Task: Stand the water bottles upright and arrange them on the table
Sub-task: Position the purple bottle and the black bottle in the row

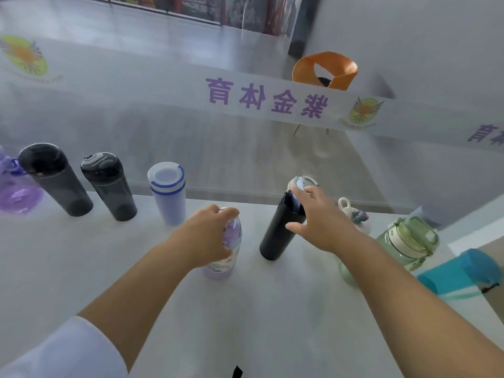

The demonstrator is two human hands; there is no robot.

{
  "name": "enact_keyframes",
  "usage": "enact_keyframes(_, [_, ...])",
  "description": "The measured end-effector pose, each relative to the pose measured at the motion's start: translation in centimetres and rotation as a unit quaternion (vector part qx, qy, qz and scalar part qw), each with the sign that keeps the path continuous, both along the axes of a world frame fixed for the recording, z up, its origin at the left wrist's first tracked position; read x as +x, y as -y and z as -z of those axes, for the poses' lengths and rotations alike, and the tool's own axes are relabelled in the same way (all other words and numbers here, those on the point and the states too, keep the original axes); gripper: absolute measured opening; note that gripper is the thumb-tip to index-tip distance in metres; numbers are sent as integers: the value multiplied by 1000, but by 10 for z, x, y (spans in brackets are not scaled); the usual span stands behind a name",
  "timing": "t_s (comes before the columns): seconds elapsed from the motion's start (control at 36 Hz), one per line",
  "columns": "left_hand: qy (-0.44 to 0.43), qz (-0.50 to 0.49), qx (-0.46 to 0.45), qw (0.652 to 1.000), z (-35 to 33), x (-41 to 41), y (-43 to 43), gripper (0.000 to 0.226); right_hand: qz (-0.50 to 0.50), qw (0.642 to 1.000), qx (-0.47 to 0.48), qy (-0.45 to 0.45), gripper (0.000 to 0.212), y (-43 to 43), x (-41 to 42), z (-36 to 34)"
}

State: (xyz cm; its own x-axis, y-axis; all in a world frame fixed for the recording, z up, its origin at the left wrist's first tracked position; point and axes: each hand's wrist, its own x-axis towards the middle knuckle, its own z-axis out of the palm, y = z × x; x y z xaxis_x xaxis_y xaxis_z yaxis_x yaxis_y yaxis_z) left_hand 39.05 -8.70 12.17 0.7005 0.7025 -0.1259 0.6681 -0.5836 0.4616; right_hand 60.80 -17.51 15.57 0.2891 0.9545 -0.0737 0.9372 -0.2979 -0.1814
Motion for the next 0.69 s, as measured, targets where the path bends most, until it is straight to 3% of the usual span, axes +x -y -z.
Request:
enact_keyframes(0.17, [7,-22,10,1000,2,3,4,50,-18,999,-31,-30,76,-13,7,6])
enact_keyframes(0.39, [15,-40,34,999,4,11,-9,53,-19,998,-24,-56,56,-31,11,6])
enact_keyframes(0.69, [-3,-56,47,997,3,32,-57,58,-31,997,-25,-60,55,-60,13,4])
